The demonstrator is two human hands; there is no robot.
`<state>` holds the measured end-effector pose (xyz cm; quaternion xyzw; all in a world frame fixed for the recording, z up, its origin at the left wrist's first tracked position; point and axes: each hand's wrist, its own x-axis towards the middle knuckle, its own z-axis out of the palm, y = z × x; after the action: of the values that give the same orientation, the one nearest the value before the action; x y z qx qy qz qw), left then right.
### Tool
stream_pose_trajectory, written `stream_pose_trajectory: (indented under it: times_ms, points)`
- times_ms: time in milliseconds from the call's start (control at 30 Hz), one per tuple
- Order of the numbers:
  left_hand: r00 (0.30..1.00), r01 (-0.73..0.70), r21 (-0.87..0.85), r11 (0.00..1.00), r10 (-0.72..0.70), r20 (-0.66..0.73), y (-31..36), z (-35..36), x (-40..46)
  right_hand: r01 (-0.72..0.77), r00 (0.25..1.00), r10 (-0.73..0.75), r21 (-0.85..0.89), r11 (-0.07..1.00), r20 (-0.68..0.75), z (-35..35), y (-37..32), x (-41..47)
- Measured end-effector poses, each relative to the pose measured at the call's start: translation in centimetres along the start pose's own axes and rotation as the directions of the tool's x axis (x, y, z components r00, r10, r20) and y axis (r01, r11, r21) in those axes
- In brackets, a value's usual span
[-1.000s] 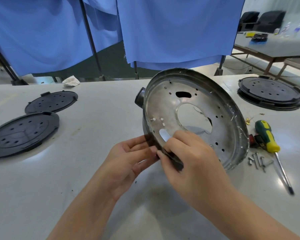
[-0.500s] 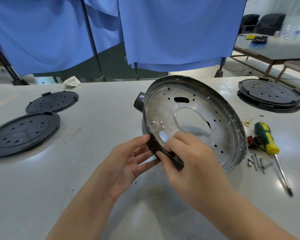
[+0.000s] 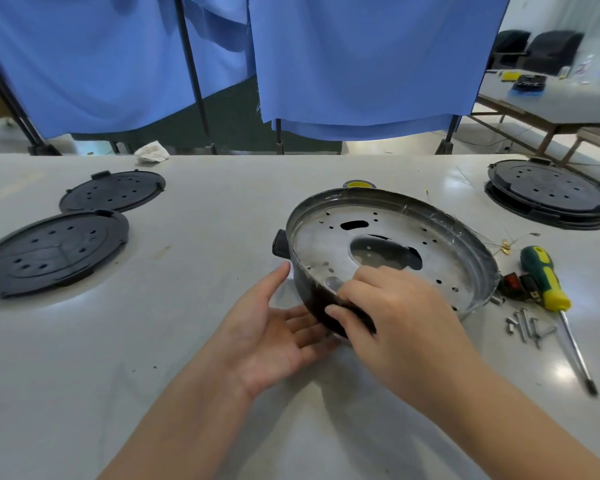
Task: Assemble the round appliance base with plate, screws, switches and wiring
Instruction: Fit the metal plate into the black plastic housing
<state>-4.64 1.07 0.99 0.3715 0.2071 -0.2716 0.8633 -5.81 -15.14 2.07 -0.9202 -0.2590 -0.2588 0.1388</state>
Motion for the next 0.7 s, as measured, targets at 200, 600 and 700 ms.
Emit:
stream_pose_trajectory:
  times_ms: [200,600,700]
  points:
    - [0.999,0.036,0.011,0.999,-0.036,-0.014,-0.1,-0.1,0.3,-0.001,1.0,0.001,0.0,1.0,0.008,0.0,0.1,-0.3]
    - [0.997,0.066,0.001,0.998,-0.066,0.042,0.1,-0.4,0.4,0.014,0.997,-0.016,-0.027,1.0,-0.078,-0.1,1.5,-0.1]
    - [0.997,0.062,0.014,0.998,-0.062,0.037,0.1,-0.5,0.4,0.016,0.996,-0.02,-0.044,0.999,-0.09,0.0,1.6,-0.2]
